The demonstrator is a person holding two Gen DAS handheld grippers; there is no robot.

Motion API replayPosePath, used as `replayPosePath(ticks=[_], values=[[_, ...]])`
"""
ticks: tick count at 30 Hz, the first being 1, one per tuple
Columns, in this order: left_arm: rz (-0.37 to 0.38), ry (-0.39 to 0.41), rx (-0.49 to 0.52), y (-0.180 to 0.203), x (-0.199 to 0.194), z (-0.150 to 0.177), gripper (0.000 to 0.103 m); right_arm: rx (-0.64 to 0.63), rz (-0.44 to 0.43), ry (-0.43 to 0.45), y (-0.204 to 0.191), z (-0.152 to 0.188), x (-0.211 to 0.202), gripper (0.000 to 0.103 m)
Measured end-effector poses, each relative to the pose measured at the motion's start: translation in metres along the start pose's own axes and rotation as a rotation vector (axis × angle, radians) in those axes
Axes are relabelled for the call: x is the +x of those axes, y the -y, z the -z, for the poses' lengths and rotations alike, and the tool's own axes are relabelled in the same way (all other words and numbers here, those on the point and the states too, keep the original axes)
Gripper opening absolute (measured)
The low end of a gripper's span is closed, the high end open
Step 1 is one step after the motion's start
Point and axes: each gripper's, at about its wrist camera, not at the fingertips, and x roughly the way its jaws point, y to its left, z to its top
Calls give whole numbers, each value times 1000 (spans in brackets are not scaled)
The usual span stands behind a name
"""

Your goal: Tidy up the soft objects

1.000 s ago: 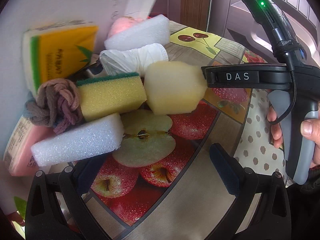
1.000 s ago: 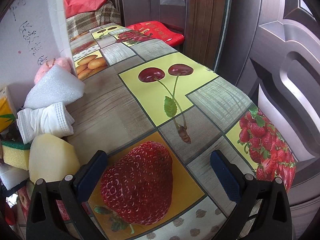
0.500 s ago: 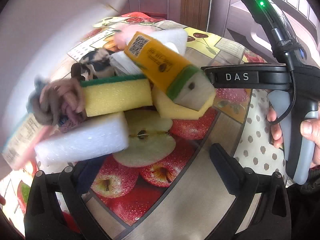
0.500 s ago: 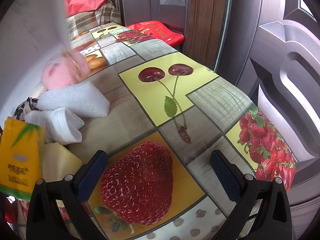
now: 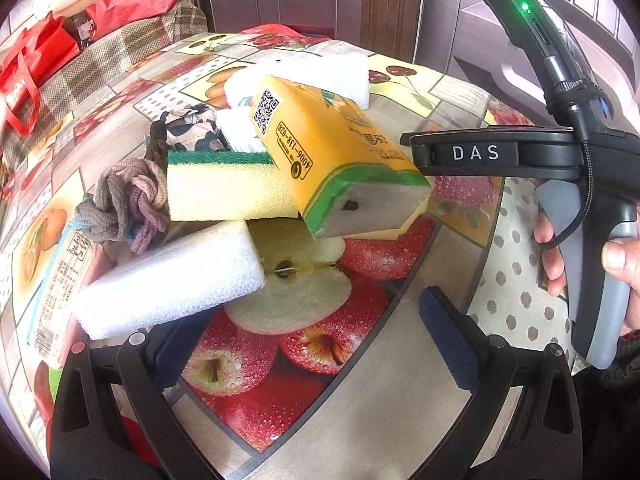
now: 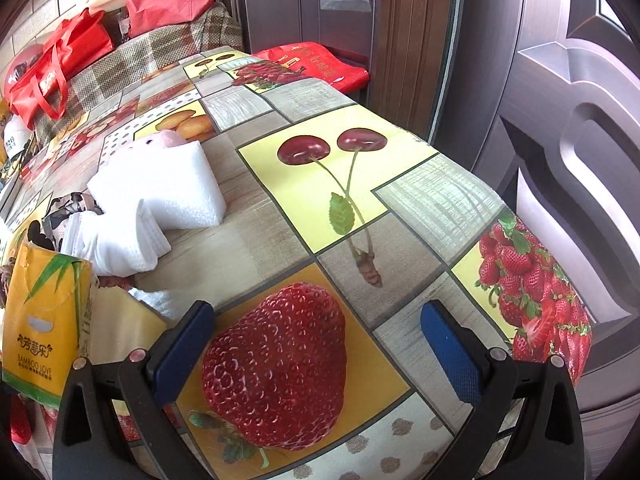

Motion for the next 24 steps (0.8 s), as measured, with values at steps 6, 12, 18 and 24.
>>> replayPosePath(ticks=[6,12,18,24], values=[[0,0,0,0,0,0,102,-5,4,0,-1,0,-1,103],[0,0,0,0,0,0,102,-6,5,0,-1,0,-1,103],[0,0,0,0,0,0,102,-7,5,0,-2,0,-1,103],[0,0,0,0,0,0,102,-6,4,0,-1,0,-1,103]])
